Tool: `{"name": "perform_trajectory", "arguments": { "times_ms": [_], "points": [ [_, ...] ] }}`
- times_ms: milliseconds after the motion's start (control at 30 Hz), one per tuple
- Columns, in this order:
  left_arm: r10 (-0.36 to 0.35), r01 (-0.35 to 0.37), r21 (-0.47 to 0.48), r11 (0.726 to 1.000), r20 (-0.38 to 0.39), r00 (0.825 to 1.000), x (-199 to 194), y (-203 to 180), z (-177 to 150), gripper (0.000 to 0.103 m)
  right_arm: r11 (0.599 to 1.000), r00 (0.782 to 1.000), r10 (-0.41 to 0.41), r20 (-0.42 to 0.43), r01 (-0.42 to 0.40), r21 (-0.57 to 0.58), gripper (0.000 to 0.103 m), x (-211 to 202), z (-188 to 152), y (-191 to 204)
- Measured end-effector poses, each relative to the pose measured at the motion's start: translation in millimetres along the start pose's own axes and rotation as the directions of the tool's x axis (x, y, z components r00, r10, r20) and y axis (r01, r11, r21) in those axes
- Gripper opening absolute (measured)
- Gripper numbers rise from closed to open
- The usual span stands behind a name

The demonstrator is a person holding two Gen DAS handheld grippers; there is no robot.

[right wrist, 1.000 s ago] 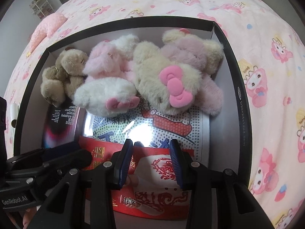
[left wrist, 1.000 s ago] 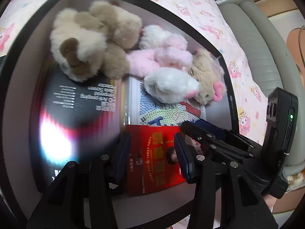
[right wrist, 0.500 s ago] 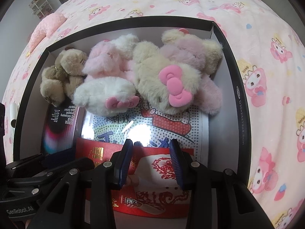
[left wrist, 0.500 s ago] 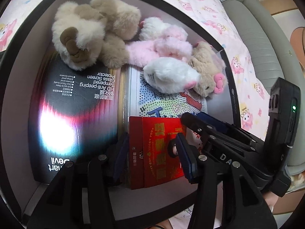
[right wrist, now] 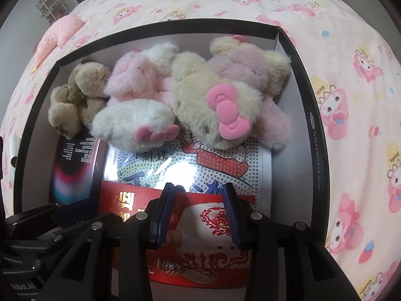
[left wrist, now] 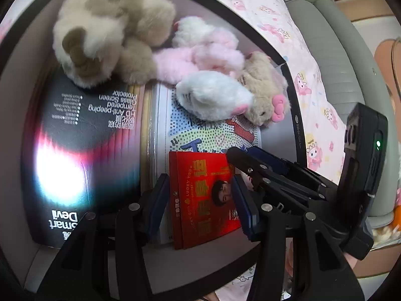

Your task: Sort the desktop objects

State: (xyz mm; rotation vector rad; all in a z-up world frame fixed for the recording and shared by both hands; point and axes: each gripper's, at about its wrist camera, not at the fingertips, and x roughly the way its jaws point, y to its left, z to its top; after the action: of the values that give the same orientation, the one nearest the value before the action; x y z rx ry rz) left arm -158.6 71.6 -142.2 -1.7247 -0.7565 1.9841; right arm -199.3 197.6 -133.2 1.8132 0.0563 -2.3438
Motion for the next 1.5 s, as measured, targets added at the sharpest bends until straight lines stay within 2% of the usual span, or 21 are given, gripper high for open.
{"name": "perform_trajectory", "arguments": {
  "times_ms": [100,133,200,267,333,467,567,633,733,833,900,933,967,1033,1133,1233,1267,1333,1433,1500],
  "points": [
    [-0.047,0.047,-0.025,0.999,-0.004,0.999,-5,7,3,0.05,1.0,1.0,0.018,0.006,-0.018,0.001,0.035,-3,-1,0],
    [-0.042,0.043,-0.031,0.999,0.023,0.999,-11,9,3,0.049,1.0,1.0,0.026,0.013,-0.026,0.007,0.035,-5,-1,-1],
    [-0.011,0.012,-0.015,1.0,0.081,0.997,-14,1,2,0.039,0.999,0.999,0.038,0.026,-0.038,0.014,0.035,-9,0,-2],
    [0.018,-0.018,0.008,1.0,0.092,0.996,-16,-2,4,0.036,0.999,0.998,0.041,0.044,-0.041,0.011,0.035,-12,-1,-2],
    [0.047,-0.049,0.02,0.999,0.07,0.996,-7,-3,11,0.031,1.0,0.999,0.025,0.043,-0.025,0.002,0.035,-10,-1,-1],
    [0.082,-0.083,0.033,0.996,0.04,0.996,-2,-5,16,0.031,1.0,1.0,0.004,0.007,-0.004,-0.016,0.035,-4,-2,2],
    [0.078,-0.079,0.038,0.996,0.012,0.997,6,-10,18,0.031,1.0,1.0,-0.006,0.0,0.006,-0.02,0.035,-5,-7,3],
    [0.052,-0.051,0.044,0.998,-0.016,0.999,12,-11,17,0.029,1.0,1.0,-0.013,-0.001,0.013,-0.021,0.036,-7,-11,4],
    [0.029,-0.028,0.059,0.998,-0.022,0.999,14,-11,18,0.03,0.999,1.0,-0.029,-0.005,0.029,-0.02,0.035,-9,-14,5],
    [0.066,-0.069,0.108,0.992,0.031,0.997,1,-18,18,0.033,1.0,1.0,0.007,0.009,-0.007,-0.002,0.035,-21,-18,2],
    [0.086,-0.1,0.15,0.984,0.096,0.992,-14,-26,14,0.04,1.0,0.998,-0.005,0.069,0.004,0.004,0.035,-39,-22,0],
    [0.092,-0.113,0.165,0.98,0.129,0.987,-22,-30,12,0.048,1.0,0.994,-0.028,0.107,0.028,0.003,0.037,-49,-24,1],
    [0.102,-0.132,0.179,0.975,0.168,0.981,-31,-35,10,0.055,0.998,0.987,-0.07,0.147,0.069,0.01,0.042,-58,-27,2],
    [0.132,-0.187,0.208,0.96,0.254,0.958,-49,-44,3,0.065,0.991,0.966,-0.134,0.22,0.129,0.036,0.044,-76,-32,6],
    [0.161,-0.258,0.242,0.935,0.358,0.92,-72,-58,-2,0.079,0.988,0.941,-0.154,0.303,0.144,0.057,0.045,-103,-36,-4],
    [0.164,-0.298,0.265,0.917,0.431,0.887,-88,-70,-8,0.091,0.98,0.899,-0.197,0.391,0.181,0.078,0.056,-123,-45,9],
    [0.167,-0.313,0.271,0.91,0.451,0.877,-96,-72,-14,0.094,0.98,0.889,-0.2,0.411,0.182,0.084,0.06,-127,-43,11],
    [0.173,-0.344,0.286,0.894,0.489,0.855,-112,-77,-27,0.096,0.98,0.876,-0.199,0.44,0.172,0.101,0.063,-131,-39,20],
    [0.182,-0.388,0.298,0.872,0.54,0.822,-139,-83,-42,0.101,0.982,0.864,-0.188,0.468,0.153,0.113,0.064,-155,-45,23],
    [0.167,-0.389,0.297,0.872,0.566,0.807,-154,-86,-53,0.102,0.982,0.851,-0.188,0.491,0.148,0.12,0.064,-172,-54,27]
  ]
}}
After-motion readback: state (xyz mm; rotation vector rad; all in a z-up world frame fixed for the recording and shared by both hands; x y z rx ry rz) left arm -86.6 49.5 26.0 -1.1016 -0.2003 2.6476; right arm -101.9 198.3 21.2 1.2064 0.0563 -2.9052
